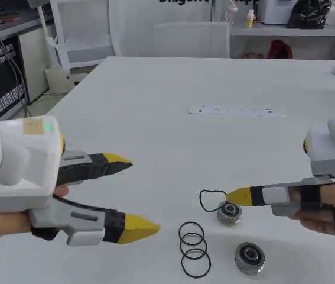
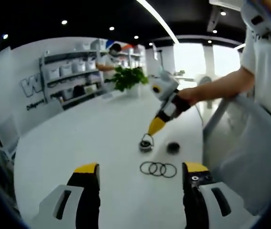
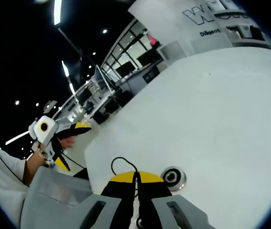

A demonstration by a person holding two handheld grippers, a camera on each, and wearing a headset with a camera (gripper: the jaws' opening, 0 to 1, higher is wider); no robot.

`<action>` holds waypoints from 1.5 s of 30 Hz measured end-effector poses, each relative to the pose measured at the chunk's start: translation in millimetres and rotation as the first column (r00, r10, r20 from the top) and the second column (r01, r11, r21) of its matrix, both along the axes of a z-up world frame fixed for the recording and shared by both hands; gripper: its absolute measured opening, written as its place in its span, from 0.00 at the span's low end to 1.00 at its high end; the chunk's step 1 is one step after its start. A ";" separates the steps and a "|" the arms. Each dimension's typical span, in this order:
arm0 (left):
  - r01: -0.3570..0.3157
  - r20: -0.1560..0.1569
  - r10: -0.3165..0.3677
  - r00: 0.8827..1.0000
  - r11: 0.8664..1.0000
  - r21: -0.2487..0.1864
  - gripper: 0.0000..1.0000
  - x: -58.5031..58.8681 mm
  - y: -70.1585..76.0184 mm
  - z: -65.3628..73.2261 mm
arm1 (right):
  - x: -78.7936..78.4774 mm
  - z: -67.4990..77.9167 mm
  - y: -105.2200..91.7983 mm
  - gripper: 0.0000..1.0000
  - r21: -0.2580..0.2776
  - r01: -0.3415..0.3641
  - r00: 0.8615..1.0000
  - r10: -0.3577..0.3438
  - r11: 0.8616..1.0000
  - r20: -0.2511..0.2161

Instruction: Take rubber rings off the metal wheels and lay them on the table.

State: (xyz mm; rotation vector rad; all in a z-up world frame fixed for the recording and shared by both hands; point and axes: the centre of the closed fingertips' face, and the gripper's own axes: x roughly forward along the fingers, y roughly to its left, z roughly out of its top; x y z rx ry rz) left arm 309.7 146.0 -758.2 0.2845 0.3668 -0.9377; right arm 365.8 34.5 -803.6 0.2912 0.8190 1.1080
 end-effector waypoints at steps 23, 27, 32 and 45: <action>-0.142 -0.123 0.139 0.983 0.990 -0.022 0.72 -33.7 27.3 -42.3 | -37.9 -43.9 24.9 0.00 -0.140 -0.143 0.989 0.134 0.980 -0.069; -0.135 -0.127 0.132 0.983 0.991 -0.014 0.72 -36.1 25.9 -44.0 | -39.3 -53.0 22.7 0.00 -0.184 -0.162 0.987 0.156 0.970 -0.049; -0.137 -0.131 0.133 0.982 0.990 -0.026 0.72 -35.8 23.3 -42.2 | -39.0 -59.3 20.3 0.01 -0.235 -0.185 0.982 0.186 0.954 -0.020; -0.106 -0.132 0.101 0.986 0.994 -0.033 0.73 -39.9 12.3 -40.2 | -7.6 -14.9 12.1 0.03 -0.097 -0.055 0.998 0.058 0.994 0.027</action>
